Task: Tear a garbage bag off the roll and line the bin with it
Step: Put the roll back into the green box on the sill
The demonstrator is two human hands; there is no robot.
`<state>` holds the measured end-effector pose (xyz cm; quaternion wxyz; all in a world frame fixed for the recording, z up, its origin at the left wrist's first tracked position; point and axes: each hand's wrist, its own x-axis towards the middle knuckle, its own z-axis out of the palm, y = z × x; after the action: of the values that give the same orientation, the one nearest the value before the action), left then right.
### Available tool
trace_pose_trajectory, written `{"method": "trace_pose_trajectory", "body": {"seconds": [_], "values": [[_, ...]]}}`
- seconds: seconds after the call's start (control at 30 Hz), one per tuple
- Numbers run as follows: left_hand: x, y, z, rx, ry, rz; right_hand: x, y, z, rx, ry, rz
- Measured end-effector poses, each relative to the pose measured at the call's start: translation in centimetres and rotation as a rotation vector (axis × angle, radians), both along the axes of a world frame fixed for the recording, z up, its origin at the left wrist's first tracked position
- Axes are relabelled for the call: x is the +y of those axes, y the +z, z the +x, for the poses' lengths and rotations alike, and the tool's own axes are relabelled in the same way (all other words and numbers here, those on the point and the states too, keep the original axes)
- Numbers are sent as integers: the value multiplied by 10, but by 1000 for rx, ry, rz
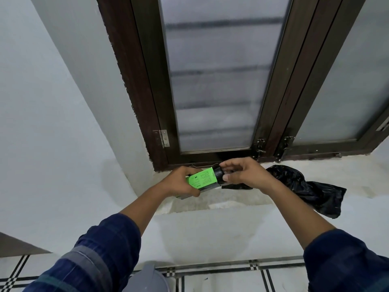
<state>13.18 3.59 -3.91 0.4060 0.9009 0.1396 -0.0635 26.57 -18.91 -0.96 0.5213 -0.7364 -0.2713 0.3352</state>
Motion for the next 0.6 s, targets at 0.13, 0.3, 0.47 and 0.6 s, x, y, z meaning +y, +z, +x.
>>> {"method": "trace_pose_trajectory", "body": {"seconds": [0.13, 0.3, 0.47, 0.6], "values": [[-6, 2, 2, -20, -19, 1, 16, -9, -13, -169, -124, -73], [1, -4, -6, -56, 47, -67, 8, -19, -4, 27, -468, 30], [-2, -3, -5, -67, 33, -87, 16, -24, -17, 574, -496, 266], [-2, -3, -5, -60, 37, -82, 21, -20, -25, 296, -447, 270]]}}
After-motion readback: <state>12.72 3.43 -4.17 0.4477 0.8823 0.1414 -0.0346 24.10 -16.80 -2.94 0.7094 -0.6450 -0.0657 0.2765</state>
